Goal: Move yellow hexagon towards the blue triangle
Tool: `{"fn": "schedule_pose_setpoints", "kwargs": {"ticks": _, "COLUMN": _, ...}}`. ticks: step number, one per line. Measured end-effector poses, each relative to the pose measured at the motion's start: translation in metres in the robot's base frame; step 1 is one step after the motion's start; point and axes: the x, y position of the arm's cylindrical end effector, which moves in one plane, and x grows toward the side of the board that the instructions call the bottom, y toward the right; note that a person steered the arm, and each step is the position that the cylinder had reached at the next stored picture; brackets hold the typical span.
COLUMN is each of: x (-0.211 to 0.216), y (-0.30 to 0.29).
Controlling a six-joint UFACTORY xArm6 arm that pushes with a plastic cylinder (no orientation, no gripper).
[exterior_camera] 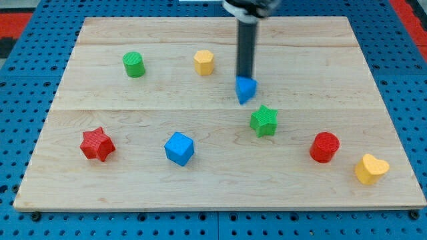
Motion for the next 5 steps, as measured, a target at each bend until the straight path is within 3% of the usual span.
{"fn": "schedule_pose_setpoints", "kwargs": {"ticks": 1, "x": 0.064, "y": 0.041}}
{"fn": "schedule_pose_setpoints", "kwargs": {"ticks": 2, "x": 0.058, "y": 0.043}}
{"fn": "schedule_pose_setpoints", "kwargs": {"ticks": 5, "x": -0.189, "y": -0.026}}
